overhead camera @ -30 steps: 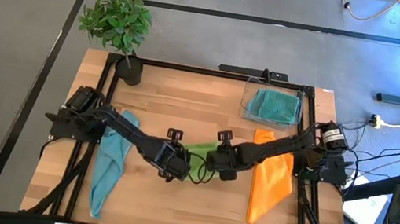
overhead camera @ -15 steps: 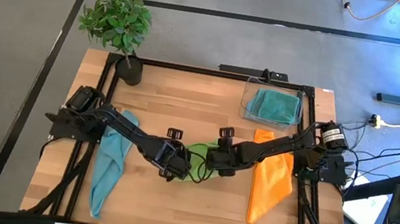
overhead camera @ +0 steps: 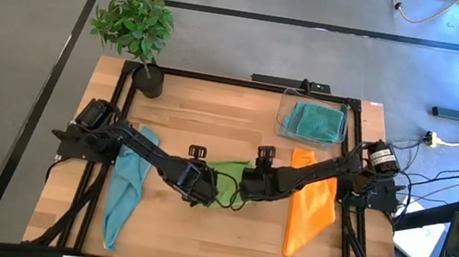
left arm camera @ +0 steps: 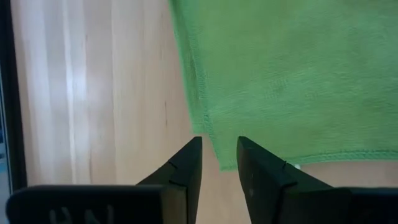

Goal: Fold microfiber towels
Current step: Put the folded green microfiber towel into the transparent bin

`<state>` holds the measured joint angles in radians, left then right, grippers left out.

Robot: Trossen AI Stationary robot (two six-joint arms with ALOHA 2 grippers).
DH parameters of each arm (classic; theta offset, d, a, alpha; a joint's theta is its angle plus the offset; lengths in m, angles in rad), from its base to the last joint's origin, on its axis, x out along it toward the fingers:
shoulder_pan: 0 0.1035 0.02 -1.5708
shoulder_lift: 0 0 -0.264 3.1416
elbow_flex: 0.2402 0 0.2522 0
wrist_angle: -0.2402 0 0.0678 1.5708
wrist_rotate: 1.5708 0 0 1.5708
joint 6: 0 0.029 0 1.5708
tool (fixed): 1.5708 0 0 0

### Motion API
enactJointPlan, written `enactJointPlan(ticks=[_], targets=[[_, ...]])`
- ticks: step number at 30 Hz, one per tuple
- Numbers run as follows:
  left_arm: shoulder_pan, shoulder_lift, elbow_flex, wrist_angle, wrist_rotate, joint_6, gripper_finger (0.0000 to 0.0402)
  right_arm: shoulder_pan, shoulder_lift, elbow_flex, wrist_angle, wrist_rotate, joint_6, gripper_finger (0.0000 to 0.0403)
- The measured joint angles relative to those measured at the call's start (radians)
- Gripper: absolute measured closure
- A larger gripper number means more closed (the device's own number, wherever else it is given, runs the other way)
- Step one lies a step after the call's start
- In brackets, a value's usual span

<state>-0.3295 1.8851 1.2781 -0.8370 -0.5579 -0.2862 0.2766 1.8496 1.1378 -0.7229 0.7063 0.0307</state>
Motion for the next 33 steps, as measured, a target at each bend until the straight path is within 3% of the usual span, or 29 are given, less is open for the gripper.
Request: enactJointPlan(ticks=[5, 7, 10, 14, 16, 25, 33], targets=[[-0.031, 0.0, 0.0, 0.067, 0.002, 0.0, 0.0308, 0.014, -0.022, 0.0, -0.087, 0.169, 0.063, 0.0275], [-0.041, 0.0, 0.0, 0.133, -0.002, 0.008, 0.0308, 0.026, -0.054, 0.0, -0.07, 0.187, 0.064, 0.028], [-0.045, 0.0, 0.0, 0.246, -0.007, 0.036, 0.0308, 0.038, -0.101, 0.0, 0.026, 0.037, -0.004, 0.0289], [-0.044, 0.01, 0.0, 0.308, -0.007, 0.057, 0.0308, 0.02, -0.128, 0.0, 0.114, -0.326, -0.068, 0.0309], [-0.043, 0.01, 0.0, 0.31, -0.007, 0.056, 0.0308, -0.003, -0.128, -0.001, 0.118, -0.452, -0.088, 0.0322], [-0.03, 0.12, 0.0, 0.315, 0.001, 0.032, 0.0308, -0.158, -0.127, -0.17, 0.402, -0.544, -0.193, 0.0354], [-0.041, 0.16, 0.002, 0.312, -0.02, 0.033, 0.0308, -0.283, -0.127, -0.256, 0.484, -0.584, -0.171, 0.035]])
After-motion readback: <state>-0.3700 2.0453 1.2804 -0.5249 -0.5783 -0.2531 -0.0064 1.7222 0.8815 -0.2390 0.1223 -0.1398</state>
